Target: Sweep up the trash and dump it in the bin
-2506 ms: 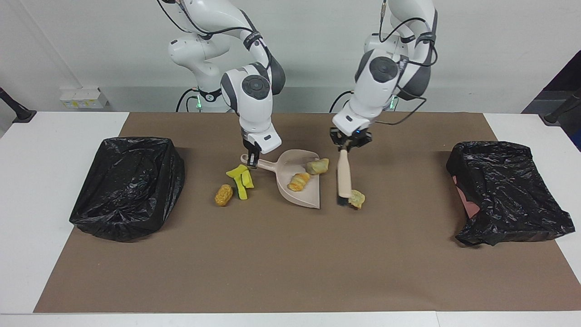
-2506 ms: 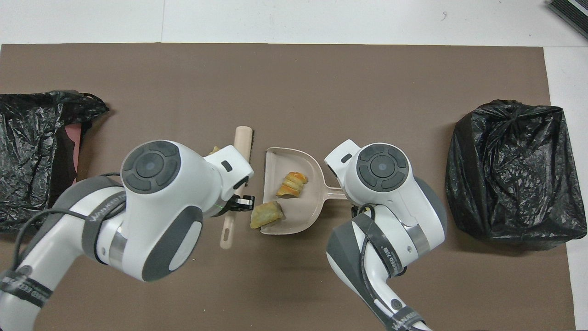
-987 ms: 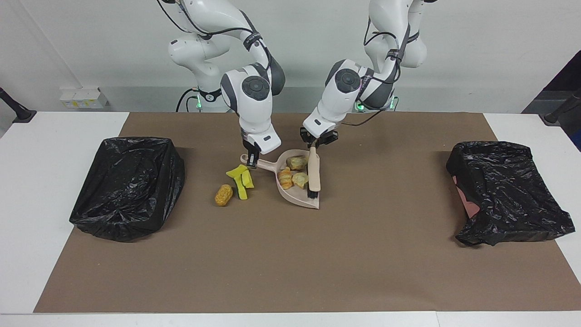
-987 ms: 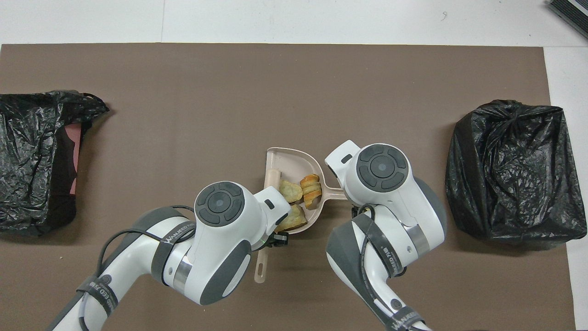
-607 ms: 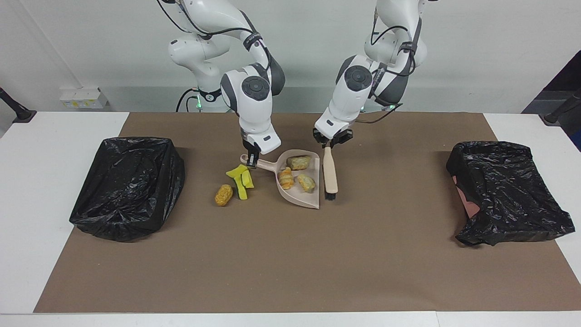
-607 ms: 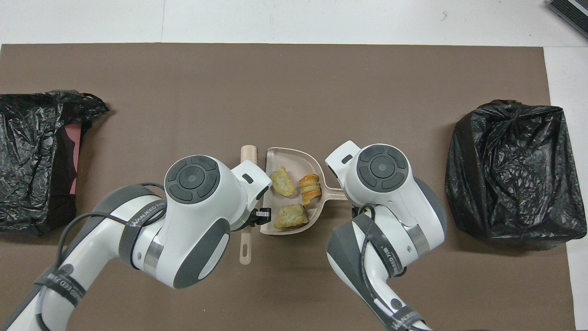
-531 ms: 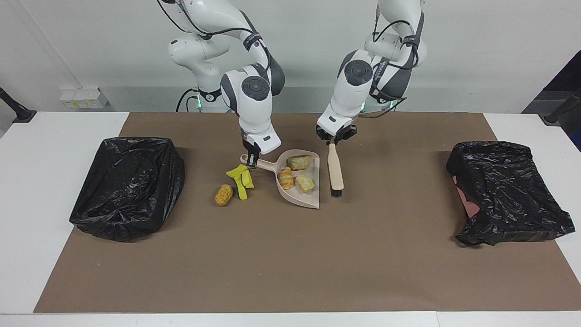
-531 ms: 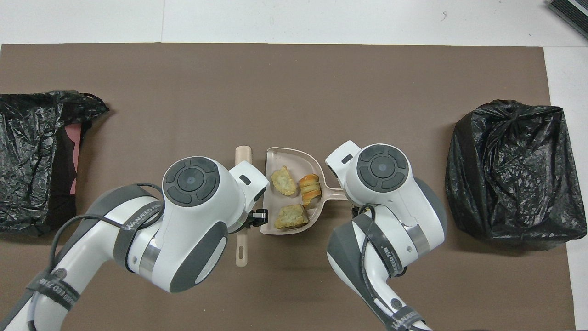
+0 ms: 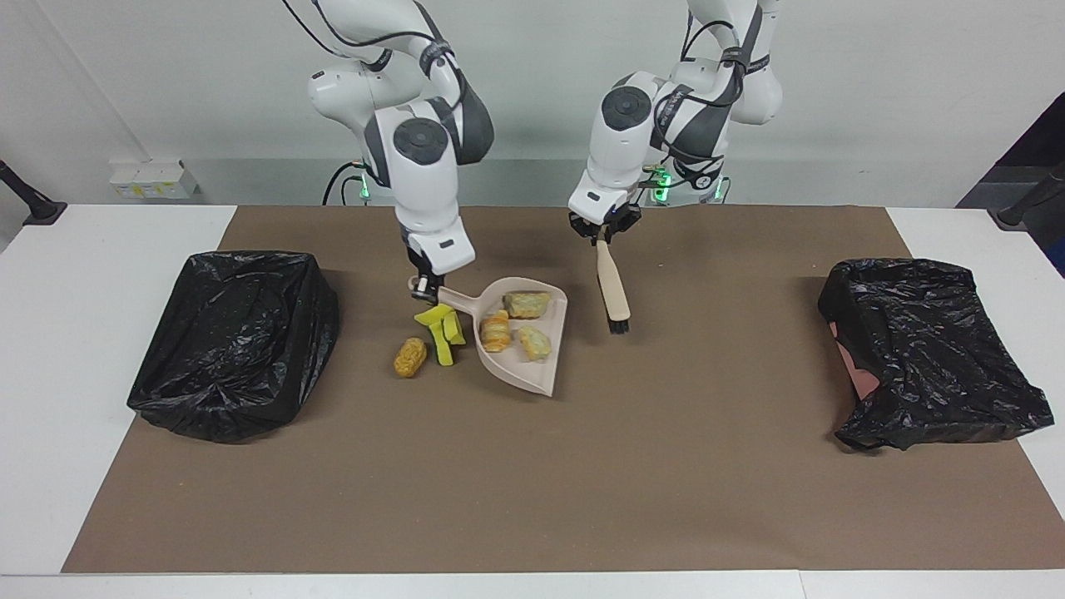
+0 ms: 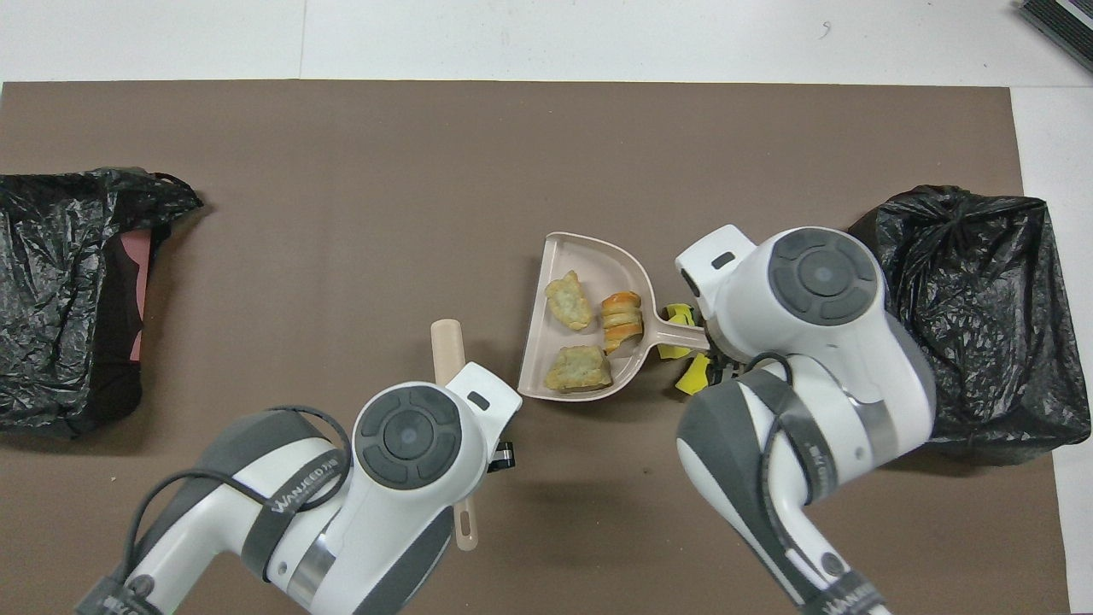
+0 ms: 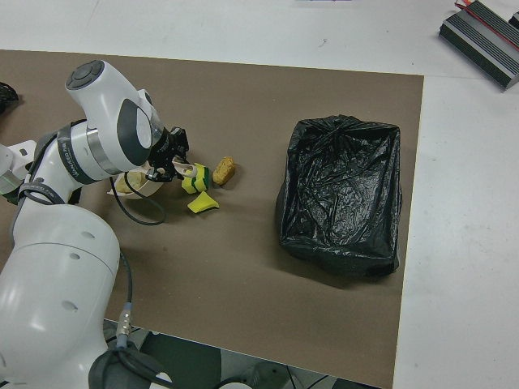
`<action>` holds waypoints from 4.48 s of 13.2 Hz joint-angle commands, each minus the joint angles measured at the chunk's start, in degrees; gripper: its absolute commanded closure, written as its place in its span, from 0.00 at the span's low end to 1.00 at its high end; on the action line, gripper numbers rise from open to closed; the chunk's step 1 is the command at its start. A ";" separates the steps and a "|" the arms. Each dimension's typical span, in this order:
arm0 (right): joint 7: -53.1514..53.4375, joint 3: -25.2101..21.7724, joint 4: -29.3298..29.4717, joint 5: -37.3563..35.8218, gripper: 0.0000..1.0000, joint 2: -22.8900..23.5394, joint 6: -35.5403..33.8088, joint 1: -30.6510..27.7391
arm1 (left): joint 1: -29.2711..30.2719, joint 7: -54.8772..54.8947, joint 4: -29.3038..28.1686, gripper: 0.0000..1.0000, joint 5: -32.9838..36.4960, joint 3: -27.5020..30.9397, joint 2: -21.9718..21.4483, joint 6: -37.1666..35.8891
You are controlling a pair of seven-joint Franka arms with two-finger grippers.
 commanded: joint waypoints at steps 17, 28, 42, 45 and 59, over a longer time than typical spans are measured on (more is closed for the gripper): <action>-43.50 -9.42 6.19 -12.02 1.00 -8.83 -4.39 -33.73 | -20.89 -10.91 -14.24 0.02 -10.17 0.87 -0.86 16.43; -45.26 -8.45 4.52 -38.22 1.00 -6.63 6.97 -30.05 | 8.35 19.72 7.27 0.00 10.04 1.14 1.00 6.00; -27.72 8.41 6.63 -40.20 1.00 -14.36 -15.96 -23.37 | 31.40 47.01 45.69 0.00 7.95 1.75 1.96 -26.79; -14.89 10.00 6.10 -26.41 1.00 -14.54 -16.76 -23.28 | 33.60 47.10 55.78 0.00 5.74 1.58 8.00 -34.52; 69.84 20.29 14.87 -3.35 1.00 10.57 -3.42 -7.38 | 35.90 52.20 46.41 0.00 5.65 2.54 0.03 -35.95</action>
